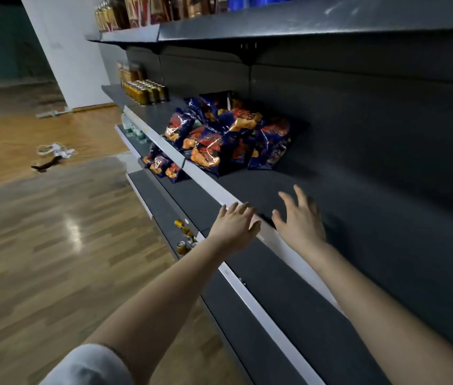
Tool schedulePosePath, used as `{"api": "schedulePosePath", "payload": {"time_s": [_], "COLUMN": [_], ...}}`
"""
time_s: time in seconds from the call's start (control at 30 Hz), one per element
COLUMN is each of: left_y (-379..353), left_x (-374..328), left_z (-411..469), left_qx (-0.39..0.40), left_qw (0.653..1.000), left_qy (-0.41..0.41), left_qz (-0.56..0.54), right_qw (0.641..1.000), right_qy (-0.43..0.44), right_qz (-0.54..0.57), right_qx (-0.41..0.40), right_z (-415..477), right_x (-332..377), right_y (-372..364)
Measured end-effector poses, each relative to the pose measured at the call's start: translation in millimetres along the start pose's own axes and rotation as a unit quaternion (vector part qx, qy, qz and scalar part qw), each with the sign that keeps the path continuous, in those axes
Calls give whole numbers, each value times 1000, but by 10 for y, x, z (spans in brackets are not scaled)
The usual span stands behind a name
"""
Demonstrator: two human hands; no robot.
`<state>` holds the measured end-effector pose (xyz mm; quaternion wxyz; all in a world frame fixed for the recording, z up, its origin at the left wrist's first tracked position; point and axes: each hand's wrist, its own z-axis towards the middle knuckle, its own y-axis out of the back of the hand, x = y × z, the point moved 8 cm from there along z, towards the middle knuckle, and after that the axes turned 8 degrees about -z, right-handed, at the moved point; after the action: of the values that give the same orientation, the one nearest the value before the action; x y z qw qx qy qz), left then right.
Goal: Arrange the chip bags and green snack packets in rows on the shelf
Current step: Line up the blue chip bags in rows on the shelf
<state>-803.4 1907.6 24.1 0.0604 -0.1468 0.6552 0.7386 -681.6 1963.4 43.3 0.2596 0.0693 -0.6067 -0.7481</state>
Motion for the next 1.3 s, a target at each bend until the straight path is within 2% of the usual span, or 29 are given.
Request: {"api": "schedulePosePath", "payload": {"time_s": [0.3,0.4,0.53,0.7,0.9,0.97,1.07,1.17,1.3], "left_y": [340,461,591,761,978,1082,1185,1127,982], "left_x": [1012,1314,1586,1746,1778,1770,1723,1674,1649], "left_z": [497,559,709,1083,1730,2004,2369,2654,2885], "left_qx": [0,-15,-64,-133,-162,-161,-180,-178,-174], "left_qw": [1000,1000,997,987,982,982,978,977,974], "left_qy": [-17,-11,-12,-35,-85,-88,-82,-79,-76], "left_qz": [-3,-14,-35,-81,-42,-46,-60,-83,-124], "right_qw": [1000,999,991,976,959,969,992,997,995], "right_qy": [-16,9,76,102,124,91,23,-2,-9], "right_qz": [19,37,28,75,47,3,-39,-62,-103], "right_qx": [-16,-27,-105,-175,-251,-228,-119,-36,-12], "right_z": [815,1003,1285,1844,2460,2786,3263,3471,3465], "right_x": [820,1137,1475,1670,1663,1521,1224,1070,1004], "right_y": [-389,-489,-405,-196,72,184,136,-109,-321]}}
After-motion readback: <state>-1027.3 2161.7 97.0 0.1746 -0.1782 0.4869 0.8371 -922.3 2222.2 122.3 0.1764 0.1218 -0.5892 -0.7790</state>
